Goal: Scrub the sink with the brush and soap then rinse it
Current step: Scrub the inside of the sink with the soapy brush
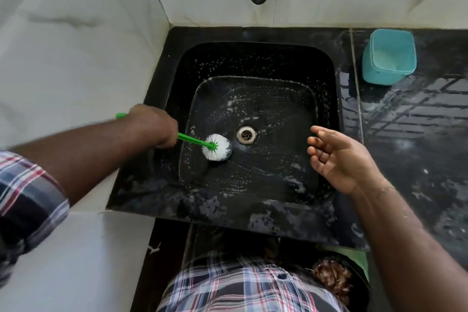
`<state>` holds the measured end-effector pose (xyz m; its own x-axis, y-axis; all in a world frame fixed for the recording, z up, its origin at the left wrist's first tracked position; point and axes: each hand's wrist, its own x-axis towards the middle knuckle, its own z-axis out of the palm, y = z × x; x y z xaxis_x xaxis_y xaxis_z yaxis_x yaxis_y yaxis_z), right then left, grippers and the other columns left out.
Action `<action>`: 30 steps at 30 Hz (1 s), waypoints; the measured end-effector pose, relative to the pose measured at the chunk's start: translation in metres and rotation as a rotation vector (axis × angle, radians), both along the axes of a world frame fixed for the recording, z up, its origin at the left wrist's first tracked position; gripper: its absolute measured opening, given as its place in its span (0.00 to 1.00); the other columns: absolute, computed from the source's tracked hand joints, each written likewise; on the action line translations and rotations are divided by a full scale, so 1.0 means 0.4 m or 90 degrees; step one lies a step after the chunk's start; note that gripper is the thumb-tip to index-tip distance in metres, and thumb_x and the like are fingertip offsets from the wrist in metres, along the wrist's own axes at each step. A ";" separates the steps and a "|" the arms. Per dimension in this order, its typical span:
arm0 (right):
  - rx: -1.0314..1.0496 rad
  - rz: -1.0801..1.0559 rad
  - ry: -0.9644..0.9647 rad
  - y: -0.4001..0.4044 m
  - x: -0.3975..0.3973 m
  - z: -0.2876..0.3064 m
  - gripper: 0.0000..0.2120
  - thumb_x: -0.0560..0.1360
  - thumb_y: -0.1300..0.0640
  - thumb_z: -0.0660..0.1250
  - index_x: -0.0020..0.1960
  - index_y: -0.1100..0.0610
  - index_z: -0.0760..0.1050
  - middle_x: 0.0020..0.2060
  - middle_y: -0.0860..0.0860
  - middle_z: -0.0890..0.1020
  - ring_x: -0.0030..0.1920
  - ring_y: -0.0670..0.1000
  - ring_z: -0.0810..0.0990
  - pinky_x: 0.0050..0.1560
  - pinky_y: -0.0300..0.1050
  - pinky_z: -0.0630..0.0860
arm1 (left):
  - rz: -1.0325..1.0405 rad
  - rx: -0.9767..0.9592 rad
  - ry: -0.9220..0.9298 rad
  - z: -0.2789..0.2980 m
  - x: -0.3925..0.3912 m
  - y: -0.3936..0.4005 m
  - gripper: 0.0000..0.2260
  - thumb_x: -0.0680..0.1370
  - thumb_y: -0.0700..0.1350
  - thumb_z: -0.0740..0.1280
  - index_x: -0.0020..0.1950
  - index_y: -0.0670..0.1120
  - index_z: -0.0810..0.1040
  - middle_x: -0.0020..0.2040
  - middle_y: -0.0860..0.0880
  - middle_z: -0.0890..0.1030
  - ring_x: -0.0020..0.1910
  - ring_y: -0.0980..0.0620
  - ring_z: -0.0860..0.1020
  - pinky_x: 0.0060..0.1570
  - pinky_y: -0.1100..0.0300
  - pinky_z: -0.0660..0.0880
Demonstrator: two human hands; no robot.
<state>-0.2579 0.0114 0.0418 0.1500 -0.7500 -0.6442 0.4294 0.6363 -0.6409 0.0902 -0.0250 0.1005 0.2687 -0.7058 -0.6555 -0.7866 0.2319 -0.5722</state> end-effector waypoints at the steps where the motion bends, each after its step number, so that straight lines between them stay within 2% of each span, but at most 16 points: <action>1: 0.003 0.005 0.000 0.002 0.011 0.000 0.11 0.79 0.59 0.63 0.59 0.56 0.78 0.37 0.51 0.82 0.34 0.48 0.80 0.32 0.38 0.76 | -0.011 -0.009 0.008 0.000 -0.010 0.002 0.15 0.73 0.49 0.62 0.58 0.52 0.79 0.50 0.50 0.80 0.50 0.46 0.80 0.49 0.49 0.76; 3: 0.004 0.015 0.001 0.001 0.037 0.004 0.12 0.79 0.59 0.63 0.60 0.57 0.78 0.38 0.51 0.82 0.34 0.48 0.80 0.32 0.38 0.76 | -0.021 -0.043 0.041 -0.010 -0.033 0.014 0.15 0.74 0.51 0.62 0.58 0.51 0.80 0.51 0.50 0.80 0.51 0.46 0.81 0.49 0.49 0.77; 6: -0.002 0.036 0.006 -0.005 0.082 0.013 0.12 0.79 0.59 0.63 0.61 0.57 0.77 0.38 0.52 0.82 0.34 0.48 0.79 0.32 0.38 0.76 | 0.001 -0.044 0.154 -0.064 -0.095 0.076 0.18 0.76 0.56 0.60 0.61 0.50 0.78 0.56 0.50 0.81 0.55 0.46 0.81 0.51 0.50 0.76; 8: -0.011 0.048 0.004 -0.011 0.104 0.019 0.13 0.79 0.59 0.63 0.61 0.58 0.77 0.39 0.52 0.82 0.35 0.48 0.79 0.33 0.38 0.76 | 0.017 -0.060 0.189 -0.085 -0.094 0.105 0.18 0.78 0.56 0.59 0.63 0.51 0.77 0.59 0.49 0.81 0.56 0.45 0.80 0.52 0.49 0.75; 12: -0.012 0.051 0.011 -0.003 0.111 0.012 0.12 0.79 0.59 0.63 0.61 0.57 0.78 0.39 0.52 0.82 0.35 0.49 0.80 0.33 0.39 0.76 | 0.095 -0.205 0.085 -0.015 0.058 0.026 0.17 0.78 0.49 0.59 0.64 0.50 0.78 0.60 0.47 0.80 0.57 0.45 0.80 0.54 0.52 0.76; 14: -0.002 0.048 0.016 0.012 0.102 0.002 0.12 0.79 0.59 0.63 0.60 0.57 0.78 0.39 0.52 0.82 0.35 0.48 0.80 0.33 0.39 0.76 | 0.131 -0.215 0.068 -0.020 0.078 0.016 0.17 0.78 0.47 0.60 0.65 0.49 0.77 0.61 0.47 0.80 0.58 0.45 0.80 0.54 0.52 0.76; 18: 0.020 0.033 0.020 0.029 0.086 -0.016 0.12 0.79 0.59 0.63 0.61 0.57 0.78 0.38 0.52 0.82 0.34 0.48 0.80 0.33 0.38 0.76 | 0.116 -0.051 0.101 -0.087 -0.015 0.085 0.16 0.79 0.44 0.61 0.65 0.48 0.78 0.57 0.50 0.80 0.56 0.46 0.80 0.48 0.51 0.75; 20: 0.023 0.022 0.019 0.026 0.084 -0.018 0.13 0.79 0.59 0.63 0.61 0.57 0.78 0.38 0.52 0.82 0.34 0.48 0.80 0.33 0.39 0.76 | 0.060 0.068 0.059 -0.064 -0.011 0.084 0.15 0.77 0.42 0.64 0.64 0.46 0.78 0.47 0.49 0.79 0.48 0.47 0.79 0.46 0.51 0.76; 22: 0.021 0.012 0.012 0.020 0.083 -0.018 0.13 0.79 0.59 0.63 0.62 0.57 0.78 0.39 0.52 0.82 0.34 0.48 0.80 0.33 0.39 0.76 | 0.054 0.165 0.014 -0.029 0.017 0.048 0.12 0.77 0.42 0.64 0.59 0.42 0.80 0.37 0.48 0.75 0.41 0.47 0.75 0.52 0.53 0.77; 23: 0.020 0.008 0.010 0.018 0.082 -0.019 0.13 0.79 0.59 0.63 0.62 0.57 0.78 0.39 0.52 0.82 0.34 0.48 0.80 0.33 0.39 0.76 | 0.059 0.180 -0.011 -0.029 0.035 0.033 0.10 0.78 0.42 0.64 0.56 0.41 0.81 0.35 0.48 0.74 0.40 0.48 0.75 0.54 0.53 0.76; 24: 0.020 0.005 0.009 0.017 0.081 -0.022 0.13 0.79 0.59 0.63 0.61 0.57 0.78 0.39 0.52 0.82 0.34 0.48 0.80 0.33 0.39 0.76 | 0.069 0.158 -0.028 -0.034 0.052 0.026 0.09 0.78 0.42 0.64 0.53 0.42 0.81 0.35 0.48 0.74 0.40 0.47 0.75 0.56 0.53 0.76; 26: 0.026 0.003 0.010 0.021 0.077 -0.029 0.13 0.79 0.59 0.63 0.61 0.57 0.78 0.39 0.52 0.82 0.34 0.48 0.80 0.32 0.38 0.76 | 0.069 0.054 -0.027 -0.049 0.080 0.011 0.12 0.75 0.41 0.65 0.57 0.44 0.80 0.40 0.47 0.77 0.46 0.45 0.79 0.56 0.53 0.78; 28: 0.039 0.006 0.021 0.030 0.078 -0.035 0.12 0.79 0.60 0.62 0.61 0.57 0.78 0.38 0.52 0.82 0.34 0.48 0.79 0.32 0.38 0.76 | 0.173 -0.153 0.065 -0.071 0.096 -0.008 0.16 0.75 0.43 0.65 0.63 0.46 0.78 0.51 0.46 0.81 0.53 0.44 0.81 0.54 0.51 0.76; 30: 0.048 0.013 0.038 0.044 0.077 -0.039 0.12 0.79 0.60 0.62 0.60 0.57 0.78 0.38 0.52 0.82 0.34 0.48 0.79 0.32 0.38 0.76 | 0.286 -0.244 0.152 -0.098 0.076 -0.032 0.17 0.77 0.44 0.62 0.66 0.46 0.77 0.61 0.45 0.80 0.59 0.42 0.79 0.56 0.50 0.75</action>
<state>-0.2273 0.0289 0.0260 0.1242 -0.6966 -0.7066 0.3789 0.6914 -0.6151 0.1207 -0.0379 0.0613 0.4715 -0.7543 -0.4569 -0.8753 -0.3373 -0.3465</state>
